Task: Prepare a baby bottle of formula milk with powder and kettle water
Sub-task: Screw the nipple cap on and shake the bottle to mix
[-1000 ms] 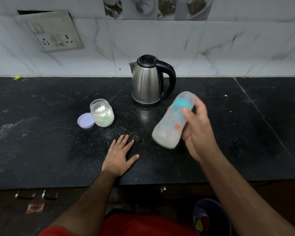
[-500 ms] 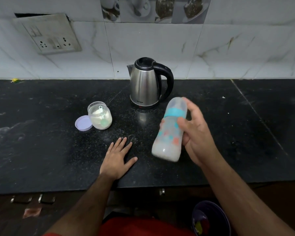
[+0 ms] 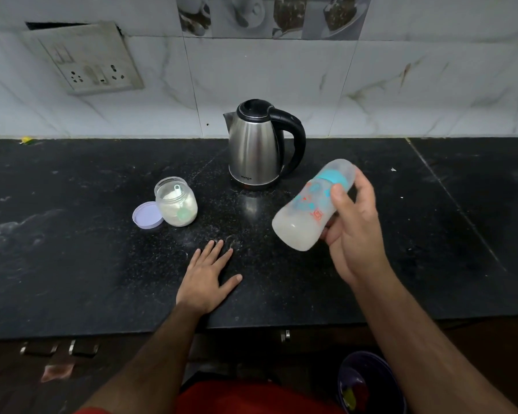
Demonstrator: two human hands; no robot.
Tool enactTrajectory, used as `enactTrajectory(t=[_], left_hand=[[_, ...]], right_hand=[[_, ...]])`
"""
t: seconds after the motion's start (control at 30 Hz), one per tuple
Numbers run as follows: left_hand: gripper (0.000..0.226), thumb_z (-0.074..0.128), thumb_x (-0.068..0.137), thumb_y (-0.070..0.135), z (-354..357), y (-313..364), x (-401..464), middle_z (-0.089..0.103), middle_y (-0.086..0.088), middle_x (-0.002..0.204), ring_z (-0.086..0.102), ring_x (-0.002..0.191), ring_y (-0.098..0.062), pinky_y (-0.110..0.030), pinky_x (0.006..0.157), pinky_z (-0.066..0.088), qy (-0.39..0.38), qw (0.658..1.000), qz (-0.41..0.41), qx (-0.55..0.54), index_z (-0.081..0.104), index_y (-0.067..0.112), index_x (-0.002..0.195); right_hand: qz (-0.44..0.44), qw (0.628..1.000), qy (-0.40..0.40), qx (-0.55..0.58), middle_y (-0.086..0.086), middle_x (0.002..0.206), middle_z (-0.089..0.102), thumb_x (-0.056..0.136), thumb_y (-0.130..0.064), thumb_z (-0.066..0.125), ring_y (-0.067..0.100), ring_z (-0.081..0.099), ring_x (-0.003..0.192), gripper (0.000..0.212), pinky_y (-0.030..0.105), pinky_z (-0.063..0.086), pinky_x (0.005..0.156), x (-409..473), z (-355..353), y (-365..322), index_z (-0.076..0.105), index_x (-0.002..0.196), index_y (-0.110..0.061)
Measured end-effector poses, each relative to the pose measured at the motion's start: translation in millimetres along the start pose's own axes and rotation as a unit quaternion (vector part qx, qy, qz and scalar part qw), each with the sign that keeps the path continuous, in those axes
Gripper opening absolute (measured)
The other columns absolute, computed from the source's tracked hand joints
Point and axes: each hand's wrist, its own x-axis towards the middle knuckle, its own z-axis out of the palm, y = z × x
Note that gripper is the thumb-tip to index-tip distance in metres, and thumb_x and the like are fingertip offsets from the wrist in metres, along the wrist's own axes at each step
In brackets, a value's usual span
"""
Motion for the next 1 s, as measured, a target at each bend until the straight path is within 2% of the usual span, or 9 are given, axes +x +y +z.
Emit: enactTrajectory(t=[0.17,0.23,0.3,0.4,0.53,0.67,0.8,0.9,1.0], left_hand=[[0.081,0.025,0.086,0.075,-0.3,-0.4,0.5,0.012,0.005,0.166,-0.001,0.153,-0.010,-0.037,0.125,-0.002,-0.001,1.000,0.001,-0.003,0.029,0.031,0.154],[0.079,0.029,0.088,0.073,-0.4,-0.6,0.2,0.011,0.005,0.166,-0.002,0.153,-0.010,-0.037,0.125,-0.002,-0.003,1.000,-0.001,-0.005,0.028,0.031,0.154],[0.078,0.030,0.089,0.073,-0.4,-0.8,-0.2,0.010,0.006,0.166,-0.003,0.153,-0.010,-0.037,0.125,-0.002,-0.004,1.000,-0.002,-0.004,0.028,0.031,0.155],[0.080,0.026,0.087,0.075,-0.5,-0.2,-0.1,0.011,0.006,0.166,-0.002,0.153,-0.010,-0.038,0.125,-0.001,-0.004,1.000,-0.002,-0.002,0.028,0.031,0.155],[0.083,0.024,0.085,0.076,-1.6,0.1,0.2,0.012,0.005,0.166,-0.001,0.153,-0.010,-0.038,0.125,-0.001,-0.002,1.000,-0.001,-0.002,0.029,0.030,0.154],[0.086,0.024,0.082,0.077,-4.2,2.7,1.1,0.012,0.005,0.166,0.000,0.153,-0.011,-0.036,0.124,-0.003,-0.007,1.000,-0.004,-0.012,0.030,0.029,0.154],[0.073,0.048,0.089,0.066,-8.2,5.2,4.1,0.023,0.003,0.163,0.008,0.153,-0.011,-0.035,0.124,-0.001,-0.005,0.995,-0.031,-0.094,0.041,0.026,0.149],[0.051,0.065,0.091,0.044,-20.3,16.5,9.2,0.047,0.001,0.151,0.031,0.146,-0.013,-0.034,0.123,0.016,0.037,0.969,-0.095,-0.226,0.059,0.020,0.136],[0.028,0.070,0.091,0.027,-43.2,37.5,17.9,0.072,0.000,0.119,0.064,0.112,-0.009,-0.035,0.109,0.044,0.084,0.907,-0.142,-0.387,0.071,0.019,0.117]], right_hand=[[0.062,0.990,-0.108,-0.065,0.000,0.102,0.075,0.086,-0.019,0.063,0.022,0.072,0.095,0.057,0.041,0.060,0.078,-11.2,0.7,5.5,0.040,0.136,-0.033],[0.053,0.993,-0.094,-0.056,-0.001,0.101,0.075,0.087,-0.019,0.065,0.022,0.072,0.095,0.059,0.042,0.060,0.078,-10.5,1.3,3.6,0.039,0.139,-0.031],[0.029,0.998,-0.036,-0.030,-0.004,0.101,0.075,0.088,-0.022,0.062,0.020,0.072,0.095,0.064,0.042,0.059,0.077,-7.3,1.5,1.8,0.034,0.146,-0.025],[0.008,0.999,0.035,-0.014,-0.004,0.102,0.072,0.096,-0.019,0.056,0.019,0.072,0.096,0.056,0.044,0.059,0.078,-5.6,0.9,5.0,0.033,0.147,-0.026],[0.048,0.995,-0.058,-0.072,-0.006,0.099,0.075,0.089,-0.020,0.064,0.021,0.071,0.097,0.061,0.052,0.059,0.084,-16.2,3.3,10.6,0.035,0.142,-0.030],[0.037,0.989,-0.092,-0.110,-0.002,0.098,0.074,0.085,-0.016,0.061,0.019,0.071,0.093,0.070,0.045,0.060,0.082,-14.8,-0.5,11.9,0.030,0.146,-0.031],[0.039,0.987,-0.085,-0.133,0.001,0.107,0.071,0.090,-0.006,0.061,0.017,0.071,0.101,0.075,0.038,0.059,0.086,-4.5,-9.2,14.5,0.023,0.151,-0.028],[0.042,0.983,-0.100,-0.149,0.002,0.114,0.071,0.087,0.001,0.065,0.017,0.070,0.107,0.069,0.036,0.058,0.088,3.7,-18.4,18.2,0.035,0.145,-0.018],[0.049,0.977,-0.116,-0.174,0.012,0.120,0.070,0.083,0.001,0.072,0.024,0.068,0.111,0.056,0.039,0.054,0.092,11.4,-26.0,24.1,0.050,0.134,-0.005]])
